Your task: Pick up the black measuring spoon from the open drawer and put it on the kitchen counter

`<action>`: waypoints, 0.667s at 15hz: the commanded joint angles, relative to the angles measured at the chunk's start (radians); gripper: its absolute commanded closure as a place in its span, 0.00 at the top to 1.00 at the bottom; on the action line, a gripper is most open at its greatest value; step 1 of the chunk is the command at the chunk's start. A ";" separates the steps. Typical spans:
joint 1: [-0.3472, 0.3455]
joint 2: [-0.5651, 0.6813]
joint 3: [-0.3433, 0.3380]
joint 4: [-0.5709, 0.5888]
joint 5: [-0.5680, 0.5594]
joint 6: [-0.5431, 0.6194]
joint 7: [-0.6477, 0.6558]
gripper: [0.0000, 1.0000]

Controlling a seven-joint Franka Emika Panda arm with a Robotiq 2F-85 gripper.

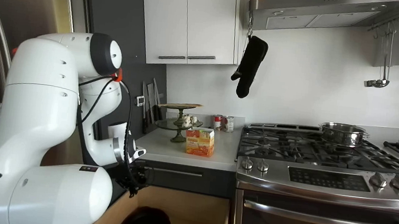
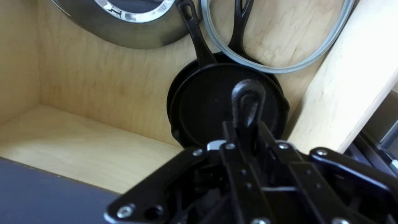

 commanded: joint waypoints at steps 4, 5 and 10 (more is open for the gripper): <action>-0.076 -0.247 0.107 -0.025 -0.045 -0.272 0.064 0.05; -0.102 -0.268 0.132 -0.017 -0.039 -0.298 0.076 0.05; -0.232 -0.288 0.246 0.040 -0.080 -0.390 0.196 0.05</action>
